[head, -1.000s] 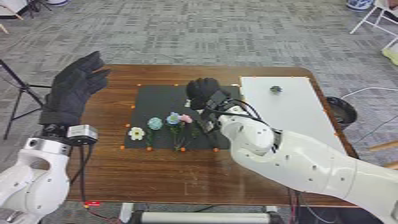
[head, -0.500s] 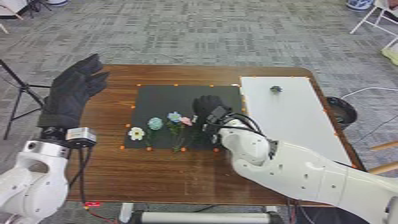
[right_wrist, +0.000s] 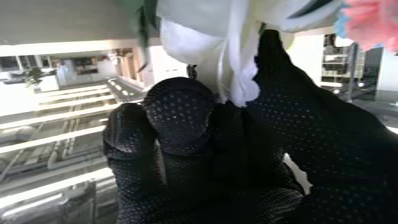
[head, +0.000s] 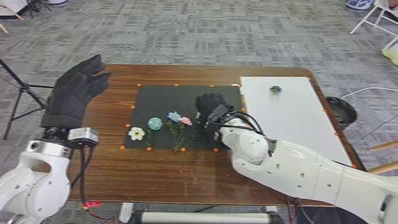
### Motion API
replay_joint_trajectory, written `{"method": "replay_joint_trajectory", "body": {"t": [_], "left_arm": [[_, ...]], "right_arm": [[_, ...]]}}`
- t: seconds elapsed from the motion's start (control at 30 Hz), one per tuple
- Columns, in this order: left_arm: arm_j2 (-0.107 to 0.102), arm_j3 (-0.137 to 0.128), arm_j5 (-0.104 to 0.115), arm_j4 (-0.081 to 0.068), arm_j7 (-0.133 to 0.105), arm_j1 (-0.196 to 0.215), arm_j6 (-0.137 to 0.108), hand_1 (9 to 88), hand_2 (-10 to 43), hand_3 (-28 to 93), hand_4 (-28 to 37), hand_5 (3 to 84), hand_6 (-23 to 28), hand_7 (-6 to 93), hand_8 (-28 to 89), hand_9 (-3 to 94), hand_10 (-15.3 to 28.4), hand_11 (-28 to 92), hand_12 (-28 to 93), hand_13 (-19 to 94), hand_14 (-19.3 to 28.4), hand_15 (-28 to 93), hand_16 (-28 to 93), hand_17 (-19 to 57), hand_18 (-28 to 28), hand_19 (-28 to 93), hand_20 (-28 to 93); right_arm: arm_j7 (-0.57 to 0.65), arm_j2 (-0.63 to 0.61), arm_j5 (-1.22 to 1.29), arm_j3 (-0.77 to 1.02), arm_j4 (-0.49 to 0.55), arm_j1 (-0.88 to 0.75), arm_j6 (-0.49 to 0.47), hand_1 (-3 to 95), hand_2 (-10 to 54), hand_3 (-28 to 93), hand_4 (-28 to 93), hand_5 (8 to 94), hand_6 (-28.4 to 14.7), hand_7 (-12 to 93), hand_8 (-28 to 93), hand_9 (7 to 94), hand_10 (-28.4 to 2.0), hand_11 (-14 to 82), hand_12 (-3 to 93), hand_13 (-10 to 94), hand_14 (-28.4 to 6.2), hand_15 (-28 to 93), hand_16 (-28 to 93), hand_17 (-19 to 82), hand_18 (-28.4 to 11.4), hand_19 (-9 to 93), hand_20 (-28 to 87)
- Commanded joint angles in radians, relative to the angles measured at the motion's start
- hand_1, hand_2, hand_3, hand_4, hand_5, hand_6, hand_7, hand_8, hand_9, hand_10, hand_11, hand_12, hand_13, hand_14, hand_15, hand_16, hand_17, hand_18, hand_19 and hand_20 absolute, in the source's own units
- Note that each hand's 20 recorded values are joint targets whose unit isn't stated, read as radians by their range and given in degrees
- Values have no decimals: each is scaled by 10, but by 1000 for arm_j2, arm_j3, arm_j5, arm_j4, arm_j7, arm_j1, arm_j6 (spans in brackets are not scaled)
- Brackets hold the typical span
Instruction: Arrange flowers
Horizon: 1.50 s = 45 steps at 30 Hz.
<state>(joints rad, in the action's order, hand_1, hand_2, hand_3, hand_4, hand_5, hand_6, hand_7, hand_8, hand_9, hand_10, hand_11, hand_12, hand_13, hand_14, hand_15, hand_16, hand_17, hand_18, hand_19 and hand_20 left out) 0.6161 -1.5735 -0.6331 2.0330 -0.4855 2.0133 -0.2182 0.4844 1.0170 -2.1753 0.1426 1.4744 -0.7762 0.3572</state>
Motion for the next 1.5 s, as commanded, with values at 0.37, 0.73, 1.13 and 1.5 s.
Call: {"method": "replay_joint_trajectory", "body": {"t": [0.37, 0.73, 1.13, 1.5], "left_arm": [[15, -3, -6, -1, 11, -2, 9, 255, -22, 688, -253, 312, 29, 179, -80, 246, 112, 195, 192, 202, 136, 291, 57, -92, 198, 379, 140], [17, -11, -8, 1, 13, 5, 8, 254, -22, 689, -254, 312, 29, 179, -80, 247, 112, 194, 191, 202, 138, 290, 56, -92, 199, 380, 140], [25, -27, -9, 12, 11, 31, -4, 255, -20, 687, -253, 313, 29, 178, -79, 247, 113, 193, 191, 202, 137, 292, 56, -92, 199, 380, 140], [30, -58, -8, 29, 8, 75, -20, 255, -20, 687, -253, 313, 29, 178, -79, 247, 112, 195, 192, 202, 137, 293, 56, -92, 199, 381, 140]], "right_arm": [[65, 9, -54, 18, -26, 24, -28, 550, -95, 823, -282, 721, 7, 435, -12, 834, -60, 188, 491, 728, -26, 628, 448, 375, -192, 874, 544], [69, -11, -34, 69, 9, 11, -91, 337, -95, 830, -283, 556, -6, 300, -150, 585, -120, 364, 271, 581, -91, 741, 329, 304, -192, 857, 566], [138, -96, -24, 132, 52, 76, -131, 213, -95, 822, -283, 366, -81, 189, -91, 364, -170, 262, 253, 459, -135, 753, 274, 237, -211, 837, 584], [214, -275, 46, 124, -69, 171, -343, 255, -95, 848, -282, 222, -93, 84, -52, 225, -193, 75, 240, 294, -159, 563, 181, 137, -218, 686, 481]]}}
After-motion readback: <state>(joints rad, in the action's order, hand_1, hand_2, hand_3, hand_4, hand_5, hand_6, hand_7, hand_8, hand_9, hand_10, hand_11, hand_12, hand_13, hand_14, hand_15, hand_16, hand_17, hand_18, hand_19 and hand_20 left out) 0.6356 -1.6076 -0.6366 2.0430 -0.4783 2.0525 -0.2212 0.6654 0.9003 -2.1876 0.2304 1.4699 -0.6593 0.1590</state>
